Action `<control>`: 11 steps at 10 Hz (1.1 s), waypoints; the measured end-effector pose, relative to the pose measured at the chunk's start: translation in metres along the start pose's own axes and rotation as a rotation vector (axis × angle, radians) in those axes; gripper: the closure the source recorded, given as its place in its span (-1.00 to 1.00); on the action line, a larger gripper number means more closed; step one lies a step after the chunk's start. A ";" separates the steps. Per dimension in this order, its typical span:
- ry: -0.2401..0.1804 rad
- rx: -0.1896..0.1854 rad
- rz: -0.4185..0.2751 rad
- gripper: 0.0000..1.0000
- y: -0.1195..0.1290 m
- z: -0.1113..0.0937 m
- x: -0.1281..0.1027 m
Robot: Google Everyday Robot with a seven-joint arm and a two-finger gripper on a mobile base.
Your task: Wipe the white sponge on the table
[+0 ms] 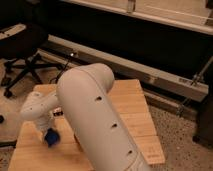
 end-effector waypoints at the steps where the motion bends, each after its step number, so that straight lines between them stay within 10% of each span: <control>1: 0.002 0.007 0.007 0.23 -0.003 -0.001 0.006; 11: 0.025 0.003 0.044 0.23 0.002 -0.001 0.064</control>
